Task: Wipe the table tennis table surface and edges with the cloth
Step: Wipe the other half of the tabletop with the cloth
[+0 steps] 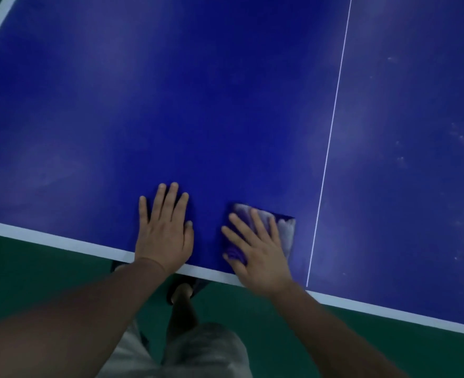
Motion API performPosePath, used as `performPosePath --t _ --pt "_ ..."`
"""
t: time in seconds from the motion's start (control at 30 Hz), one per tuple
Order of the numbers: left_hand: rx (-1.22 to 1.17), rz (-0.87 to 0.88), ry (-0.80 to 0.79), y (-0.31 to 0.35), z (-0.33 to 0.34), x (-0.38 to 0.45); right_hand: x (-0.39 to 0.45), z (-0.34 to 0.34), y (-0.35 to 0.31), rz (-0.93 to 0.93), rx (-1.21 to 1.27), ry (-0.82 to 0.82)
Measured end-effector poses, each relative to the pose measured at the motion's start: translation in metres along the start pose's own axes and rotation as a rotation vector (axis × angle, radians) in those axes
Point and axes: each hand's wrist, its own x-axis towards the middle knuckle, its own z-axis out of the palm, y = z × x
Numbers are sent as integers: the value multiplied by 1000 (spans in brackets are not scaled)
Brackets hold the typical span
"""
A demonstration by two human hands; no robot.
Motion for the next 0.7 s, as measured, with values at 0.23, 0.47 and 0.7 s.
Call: performPosePath --t 0.23,0.47,0.7 --pt "66 65 -33 37 11 7 109 -29 57 433 74 78" --pt "101 79 -13 36 14 9 86 -15 26 142 38 100" --pt "100 78 -56 37 12 7 45 -25 75 333 13 20"
